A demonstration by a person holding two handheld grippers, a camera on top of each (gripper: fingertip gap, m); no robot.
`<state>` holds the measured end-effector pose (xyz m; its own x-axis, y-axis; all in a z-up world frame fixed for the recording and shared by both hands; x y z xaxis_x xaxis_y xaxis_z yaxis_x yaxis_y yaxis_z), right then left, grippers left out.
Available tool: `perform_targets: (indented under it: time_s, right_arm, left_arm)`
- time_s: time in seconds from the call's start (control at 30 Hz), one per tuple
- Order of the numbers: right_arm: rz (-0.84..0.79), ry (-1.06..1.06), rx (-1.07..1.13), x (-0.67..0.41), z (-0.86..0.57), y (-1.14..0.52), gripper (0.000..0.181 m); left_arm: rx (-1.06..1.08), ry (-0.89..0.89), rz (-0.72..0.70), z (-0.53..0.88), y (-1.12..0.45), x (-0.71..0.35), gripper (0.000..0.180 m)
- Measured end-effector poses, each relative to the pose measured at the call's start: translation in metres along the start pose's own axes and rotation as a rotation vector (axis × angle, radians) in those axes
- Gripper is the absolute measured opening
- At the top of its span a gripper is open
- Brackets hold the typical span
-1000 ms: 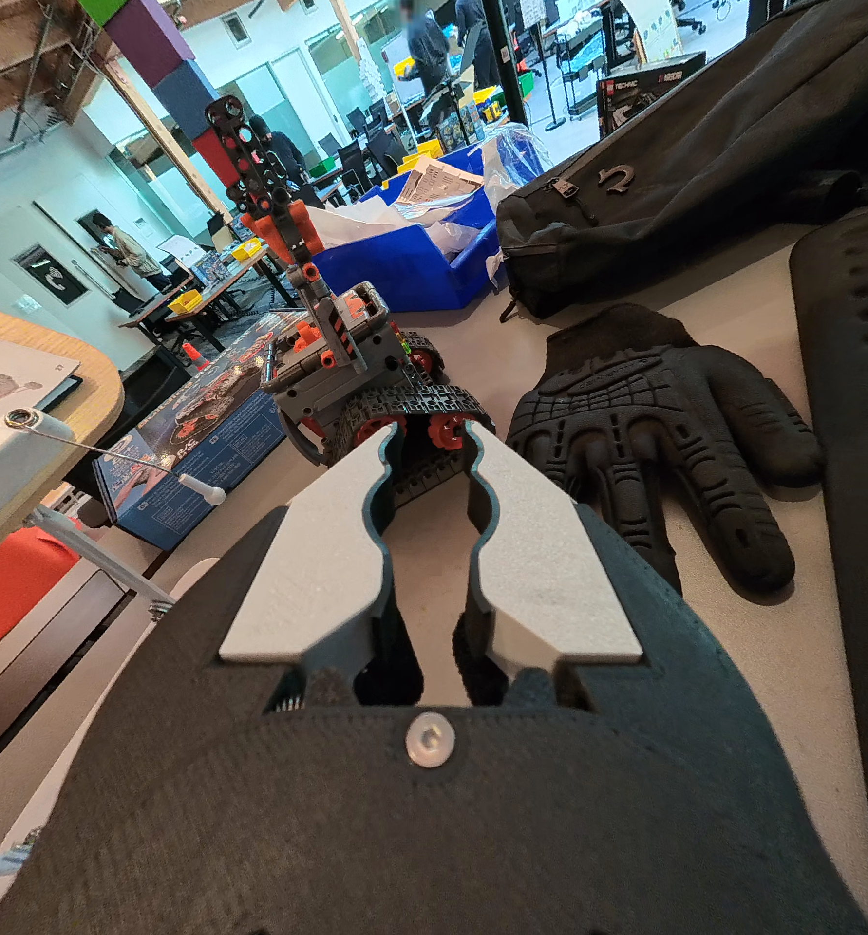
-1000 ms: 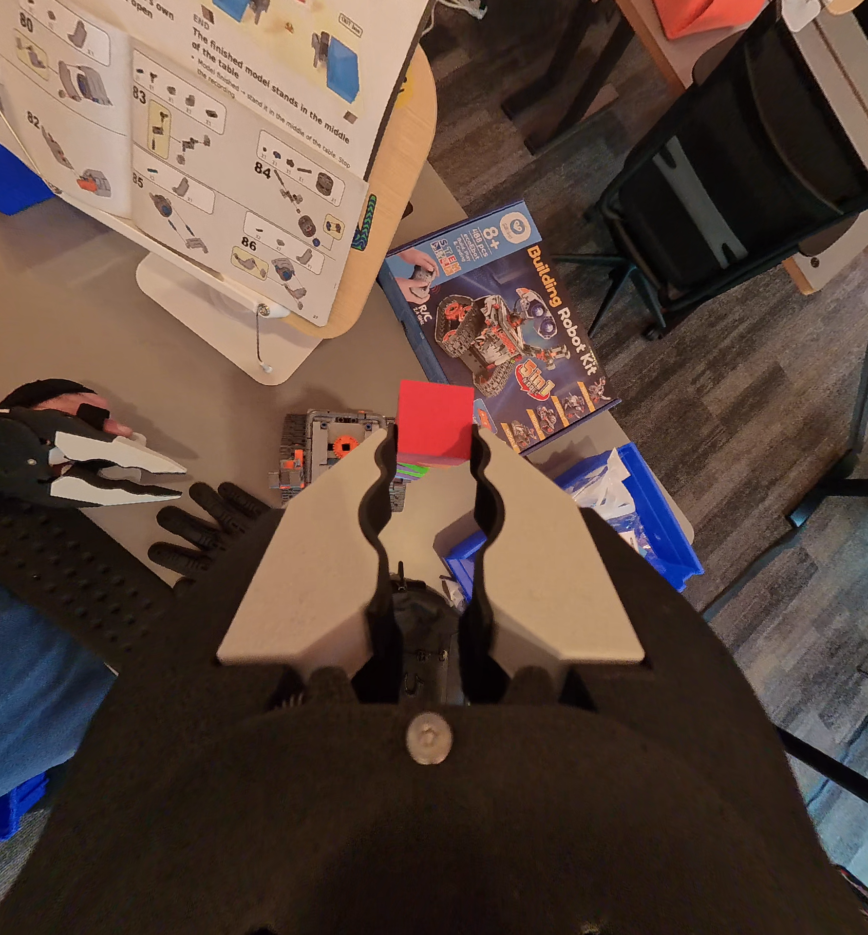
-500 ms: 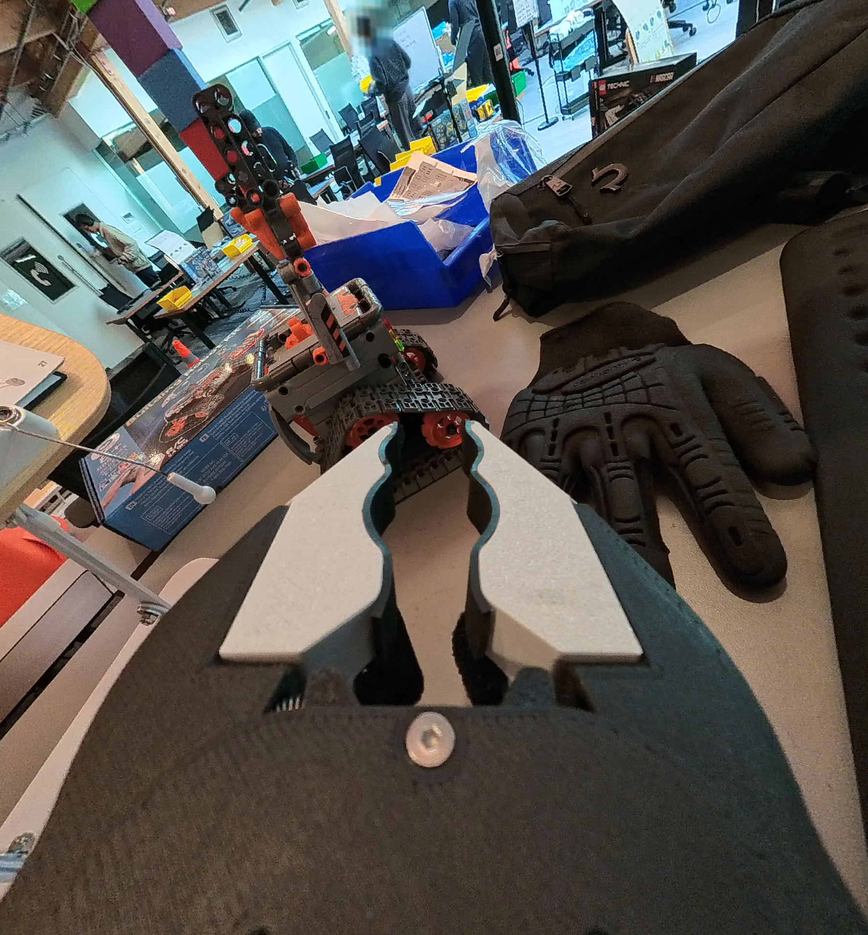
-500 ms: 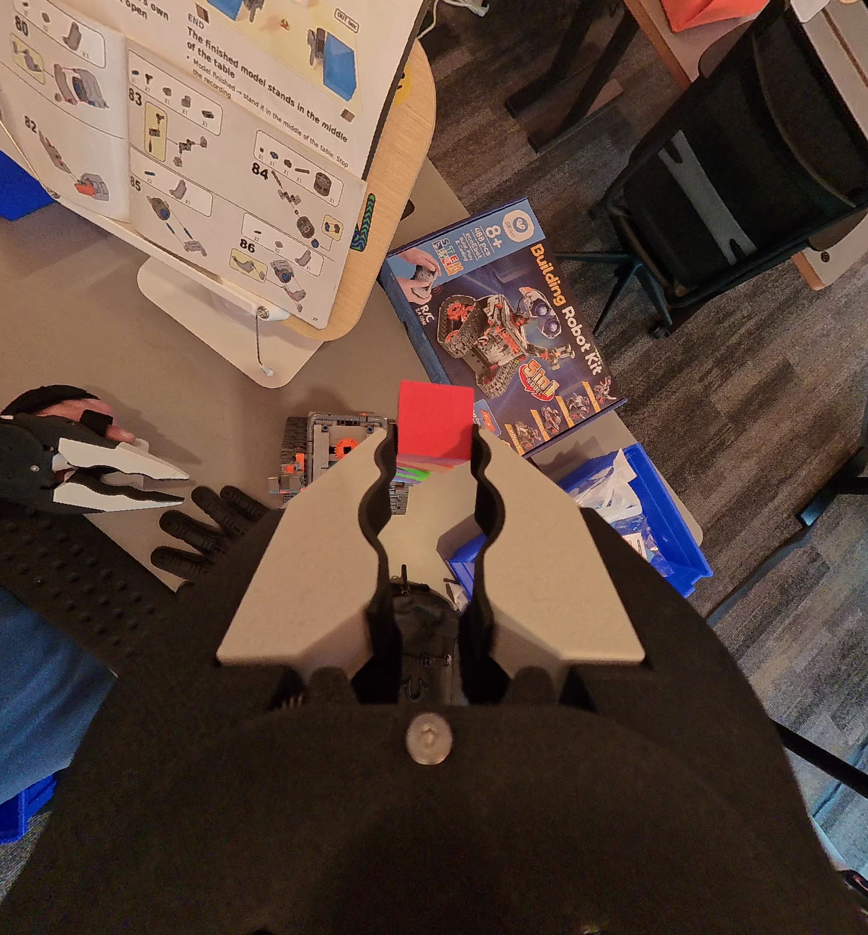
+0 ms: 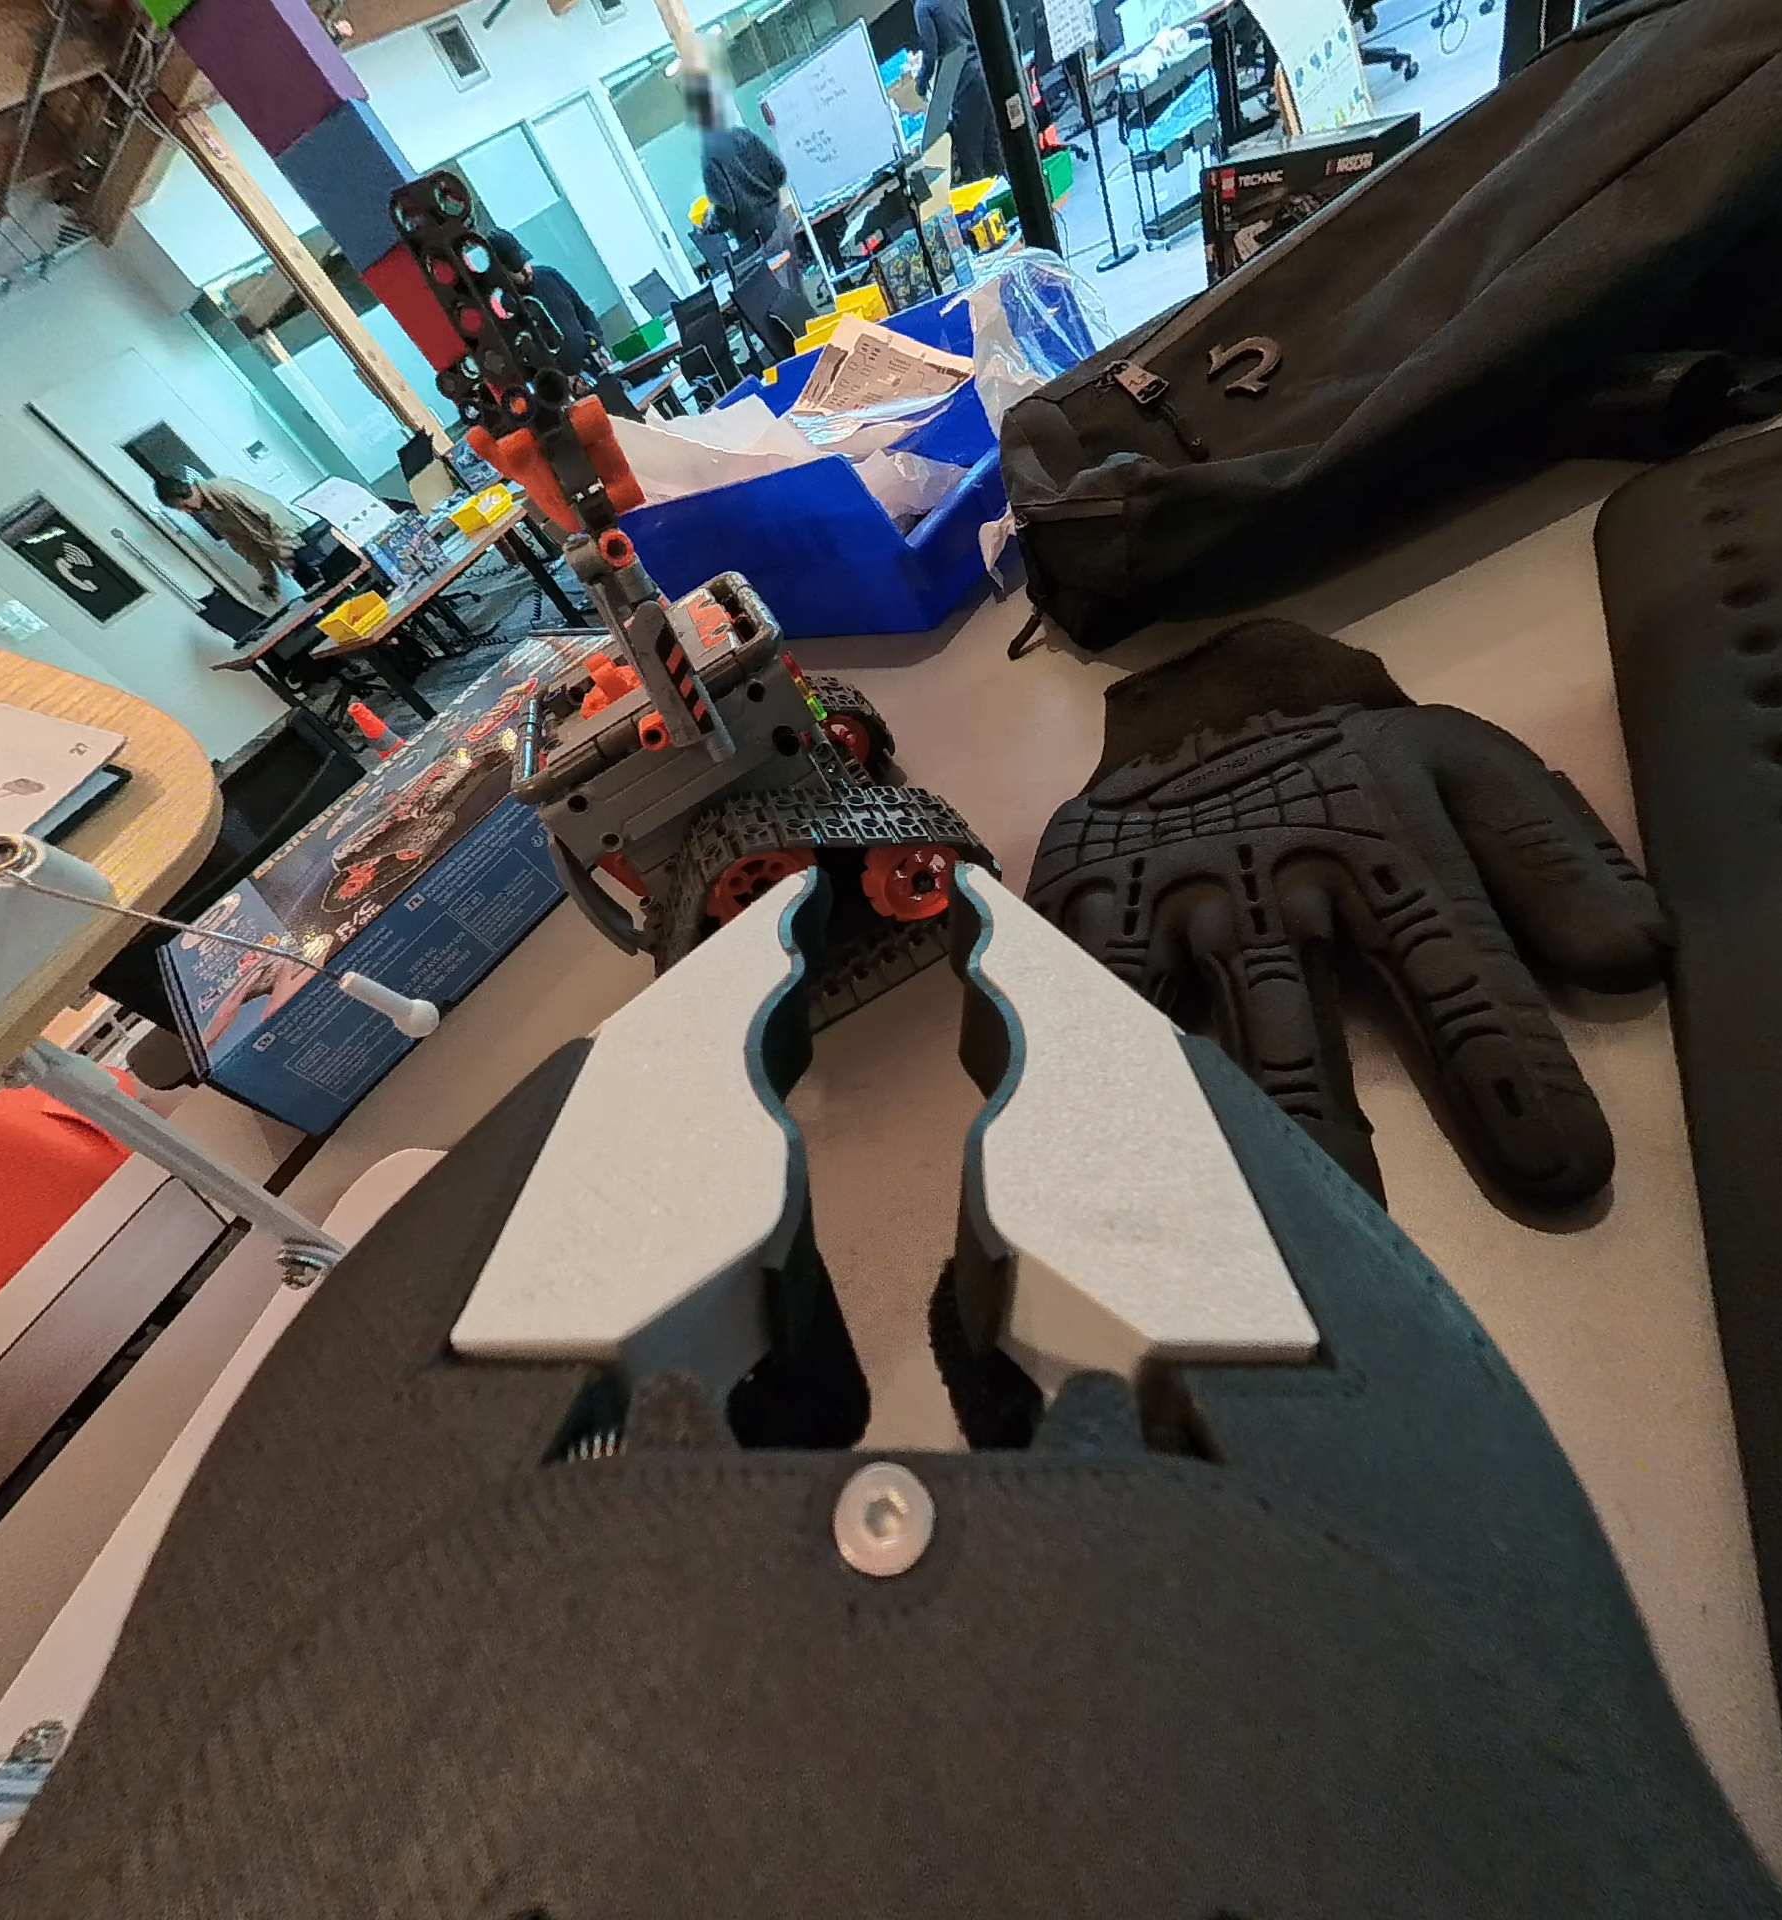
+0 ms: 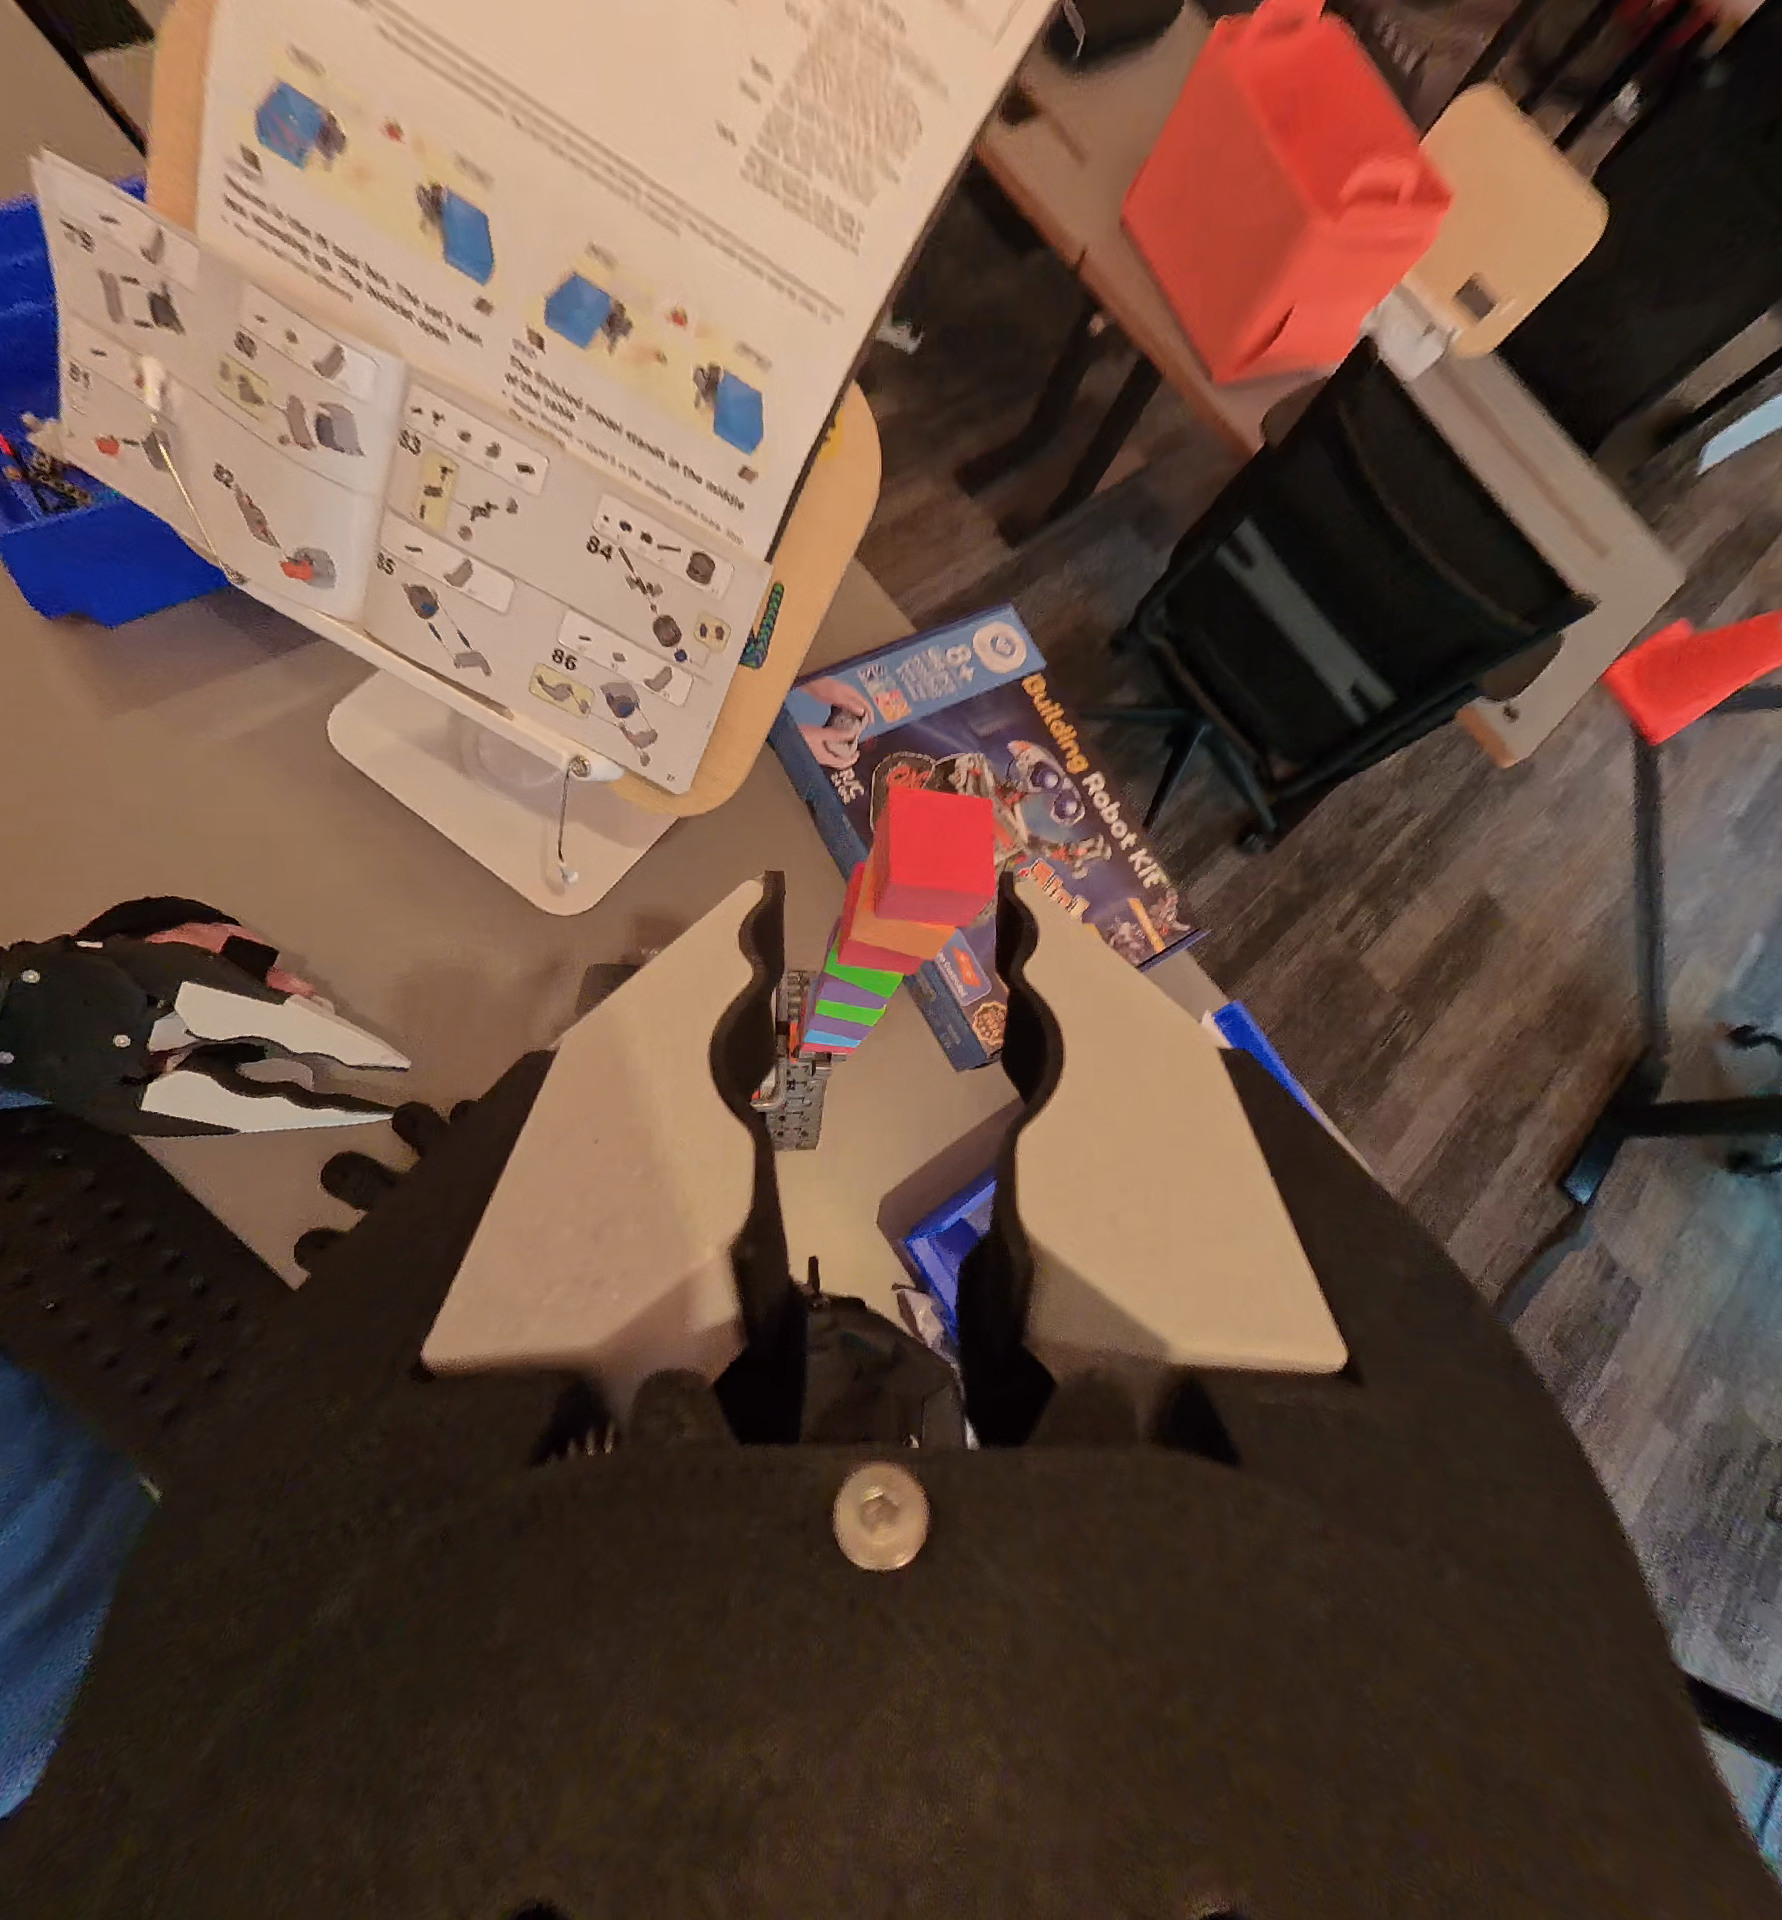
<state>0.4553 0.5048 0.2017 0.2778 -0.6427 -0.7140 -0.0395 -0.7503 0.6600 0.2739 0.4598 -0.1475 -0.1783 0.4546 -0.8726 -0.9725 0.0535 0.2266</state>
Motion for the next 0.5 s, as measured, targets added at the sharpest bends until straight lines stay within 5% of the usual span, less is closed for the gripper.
perform_targets:
  time_s: [0.3, 0.5]
  right_arm:
    - [-0.185, 0.073, 0.107, 0.059, 0.068, 0.078, 0.036]
    - [-0.164, -0.059, 0.142, 0.165, 0.081, 0.084, 0.039]
  left_arm:
    - [-0.005, 0.01, 0.008, 0.002, 0.0, 0.003, 0.021]
    - [0.004, 0.001, 0.049, 0.0, -0.002, 0.009, 0.024]
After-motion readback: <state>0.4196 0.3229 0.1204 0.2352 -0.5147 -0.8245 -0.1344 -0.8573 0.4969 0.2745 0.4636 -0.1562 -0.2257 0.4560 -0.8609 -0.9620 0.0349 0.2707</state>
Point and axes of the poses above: each gripper's, where its closed fingertips meet, y back along the fingers, x out of its underside, z = x × y across the jaws, the point moved 1 cm from there along y, back along the fingers, and after that the axes turned 1 degree about -y, right-handed, at the moved point
